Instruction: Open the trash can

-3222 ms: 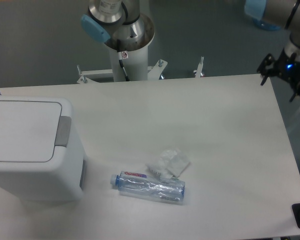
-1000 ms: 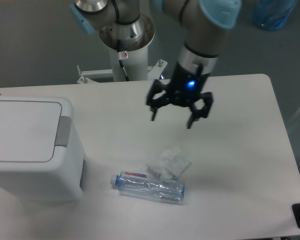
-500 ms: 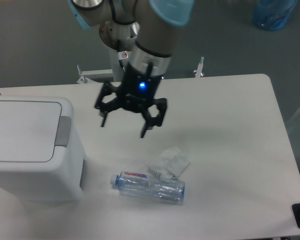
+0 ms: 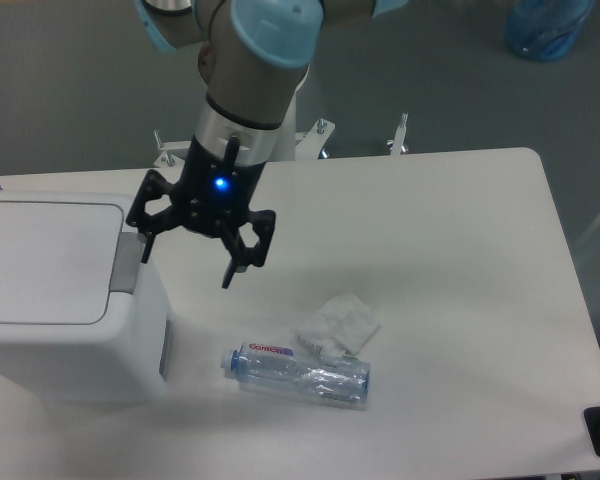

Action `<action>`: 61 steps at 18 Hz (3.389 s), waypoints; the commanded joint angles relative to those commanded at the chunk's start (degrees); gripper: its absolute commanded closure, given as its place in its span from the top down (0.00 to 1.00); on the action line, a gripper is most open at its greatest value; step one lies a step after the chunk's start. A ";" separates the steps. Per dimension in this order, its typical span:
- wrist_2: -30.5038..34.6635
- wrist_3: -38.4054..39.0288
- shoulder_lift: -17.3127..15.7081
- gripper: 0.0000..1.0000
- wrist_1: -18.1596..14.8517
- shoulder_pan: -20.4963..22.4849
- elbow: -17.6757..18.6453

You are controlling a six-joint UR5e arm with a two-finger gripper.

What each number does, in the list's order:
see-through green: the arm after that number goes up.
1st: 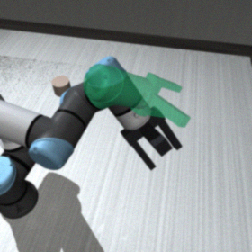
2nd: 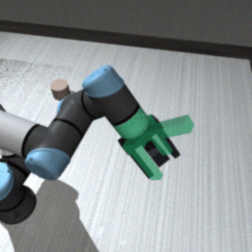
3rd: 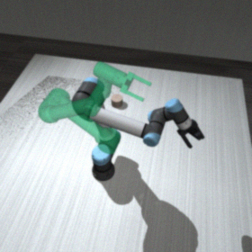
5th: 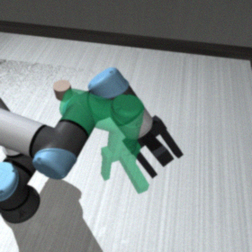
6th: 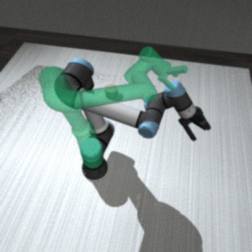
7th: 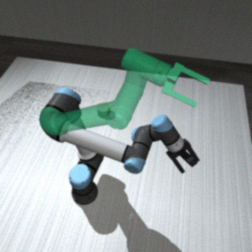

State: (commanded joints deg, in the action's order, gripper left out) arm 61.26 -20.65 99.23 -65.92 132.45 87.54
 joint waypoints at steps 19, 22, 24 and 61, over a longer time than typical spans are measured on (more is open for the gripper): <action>0.53 -0.09 1.06 1.00 0.17 -0.70 0.35; 0.53 -0.09 1.23 1.00 0.17 -0.70 0.35; 0.53 -0.09 1.23 1.00 0.09 -0.70 0.35; 21.01 -49.39 11.95 1.00 6.94 28.04 0.35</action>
State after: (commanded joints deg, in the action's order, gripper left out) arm 82.27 -70.05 111.18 -58.97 160.49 87.89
